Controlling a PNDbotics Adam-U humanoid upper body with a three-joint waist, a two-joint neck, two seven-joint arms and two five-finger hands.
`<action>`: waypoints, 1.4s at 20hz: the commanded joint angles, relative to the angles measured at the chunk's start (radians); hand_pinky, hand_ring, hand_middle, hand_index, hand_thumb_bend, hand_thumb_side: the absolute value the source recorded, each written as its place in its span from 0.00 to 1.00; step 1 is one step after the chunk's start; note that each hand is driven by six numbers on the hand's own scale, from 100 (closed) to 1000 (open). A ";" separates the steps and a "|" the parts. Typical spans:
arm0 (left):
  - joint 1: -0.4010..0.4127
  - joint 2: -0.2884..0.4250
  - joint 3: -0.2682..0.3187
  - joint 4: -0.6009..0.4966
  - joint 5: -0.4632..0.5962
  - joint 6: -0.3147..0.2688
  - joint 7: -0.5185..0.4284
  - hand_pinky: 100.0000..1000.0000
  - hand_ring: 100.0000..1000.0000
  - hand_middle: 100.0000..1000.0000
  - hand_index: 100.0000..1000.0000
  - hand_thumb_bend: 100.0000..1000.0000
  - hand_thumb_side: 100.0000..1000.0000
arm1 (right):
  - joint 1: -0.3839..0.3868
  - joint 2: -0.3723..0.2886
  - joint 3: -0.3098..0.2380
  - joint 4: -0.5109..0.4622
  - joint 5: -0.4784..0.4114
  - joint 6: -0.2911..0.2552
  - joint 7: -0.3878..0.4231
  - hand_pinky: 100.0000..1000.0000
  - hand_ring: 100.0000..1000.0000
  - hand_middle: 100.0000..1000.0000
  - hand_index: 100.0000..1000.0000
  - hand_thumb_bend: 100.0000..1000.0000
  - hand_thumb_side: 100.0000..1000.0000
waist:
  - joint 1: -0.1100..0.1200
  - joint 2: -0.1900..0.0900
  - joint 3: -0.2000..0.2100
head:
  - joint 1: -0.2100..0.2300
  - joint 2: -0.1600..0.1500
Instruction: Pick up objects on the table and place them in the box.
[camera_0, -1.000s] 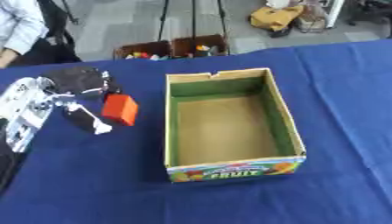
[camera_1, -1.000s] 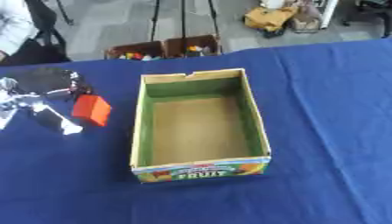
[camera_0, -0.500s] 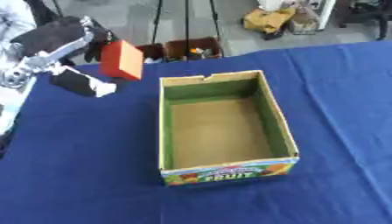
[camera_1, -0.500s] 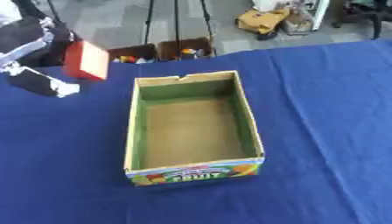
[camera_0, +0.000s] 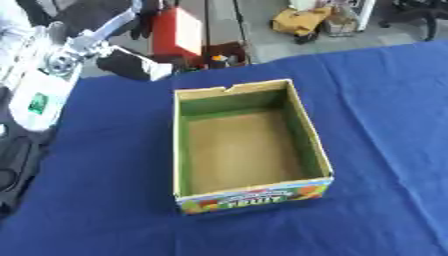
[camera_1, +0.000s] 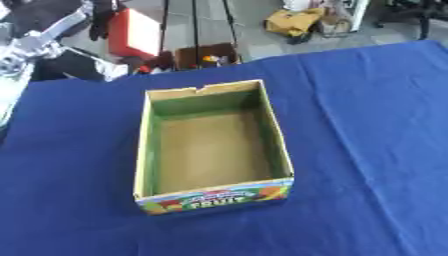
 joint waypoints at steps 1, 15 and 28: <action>-0.034 0.002 0.002 0.023 -0.050 -0.007 0.028 0.00 0.22 0.23 0.43 0.00 0.33 | -0.022 -0.005 0.001 -0.017 -0.013 -0.004 0.010 0.75 0.72 0.74 0.75 0.00 0.49 | 0.013 -0.018 -0.012 | 0.024 -0.011; -0.037 -0.103 -0.091 0.080 -0.205 -0.143 0.021 0.00 0.25 0.28 0.45 0.00 0.33 | -0.052 0.019 0.012 -0.017 -0.039 -0.011 0.031 0.75 0.72 0.74 0.75 0.00 0.49 | 0.016 0.005 -0.056 | 0.063 -0.018; -0.001 -0.182 -0.146 0.159 -0.353 -0.250 0.031 0.00 0.27 0.30 0.46 0.00 0.34 | -0.055 0.027 0.010 -0.017 -0.041 -0.009 0.032 0.75 0.72 0.74 0.75 0.00 0.49 | 0.020 0.014 -0.053 | 0.056 -0.019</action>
